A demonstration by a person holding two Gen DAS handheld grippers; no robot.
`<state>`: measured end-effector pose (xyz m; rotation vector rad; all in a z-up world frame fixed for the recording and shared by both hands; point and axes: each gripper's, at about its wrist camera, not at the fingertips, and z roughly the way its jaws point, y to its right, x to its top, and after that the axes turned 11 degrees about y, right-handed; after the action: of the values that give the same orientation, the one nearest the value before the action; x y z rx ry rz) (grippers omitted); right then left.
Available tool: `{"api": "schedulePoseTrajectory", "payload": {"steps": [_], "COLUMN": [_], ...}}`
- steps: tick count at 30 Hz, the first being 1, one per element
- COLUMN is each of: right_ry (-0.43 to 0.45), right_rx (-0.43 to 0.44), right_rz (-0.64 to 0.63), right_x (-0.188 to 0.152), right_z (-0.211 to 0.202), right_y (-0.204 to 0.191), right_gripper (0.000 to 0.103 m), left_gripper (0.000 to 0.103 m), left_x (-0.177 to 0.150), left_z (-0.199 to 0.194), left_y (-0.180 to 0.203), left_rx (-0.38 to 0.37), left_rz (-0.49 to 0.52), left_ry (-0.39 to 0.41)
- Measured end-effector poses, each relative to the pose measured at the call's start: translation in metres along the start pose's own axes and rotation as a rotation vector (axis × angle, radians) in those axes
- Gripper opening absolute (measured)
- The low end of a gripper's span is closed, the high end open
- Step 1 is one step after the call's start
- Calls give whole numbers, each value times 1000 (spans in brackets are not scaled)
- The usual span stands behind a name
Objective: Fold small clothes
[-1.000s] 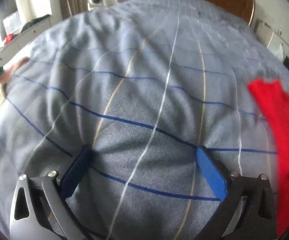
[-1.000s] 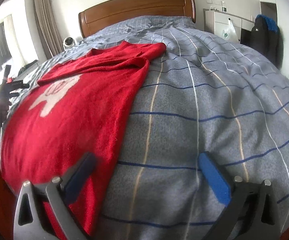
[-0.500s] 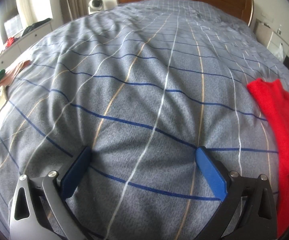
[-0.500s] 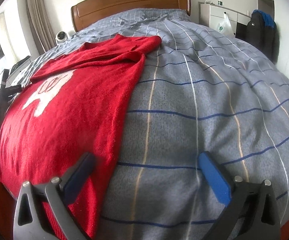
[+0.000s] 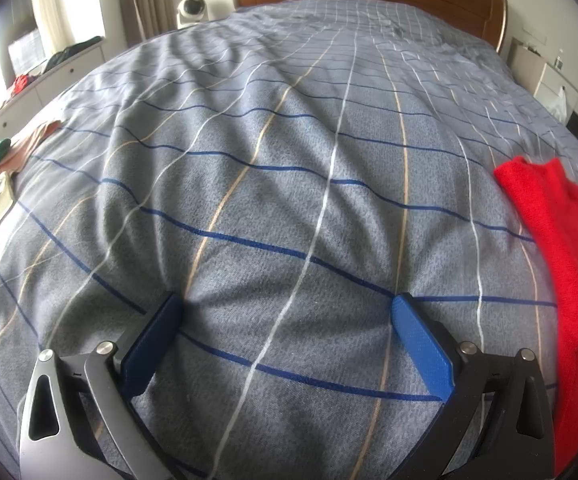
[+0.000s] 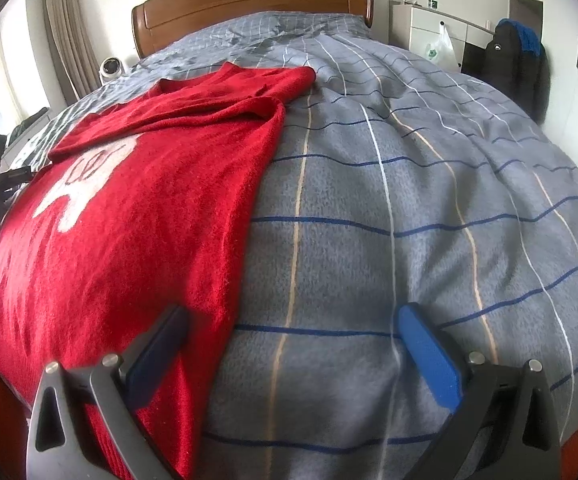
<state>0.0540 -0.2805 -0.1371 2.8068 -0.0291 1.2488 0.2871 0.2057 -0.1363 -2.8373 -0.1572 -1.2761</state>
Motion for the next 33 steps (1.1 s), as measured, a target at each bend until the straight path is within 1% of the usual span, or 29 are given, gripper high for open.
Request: {"api": "schedulePoseTrajectory", "payload": {"steps": [18,25,33], "right_ry": [45,61,80], "right_rx": [29,53,91], "right_rz": [6,7,-42], "right_x": [-7,-9,-15], "right_z": [-6,-10,-16], "right_y": [4,9,10], "right_gripper": [103,103,103], "left_gripper": [103,103,103], "left_x": [0,0,0], "left_z": [0,0,-1], "left_y": [0,0,0], "left_rx": [0,0,-1], "left_rz": [0,0,0], "left_ry": [0,0,-1]}}
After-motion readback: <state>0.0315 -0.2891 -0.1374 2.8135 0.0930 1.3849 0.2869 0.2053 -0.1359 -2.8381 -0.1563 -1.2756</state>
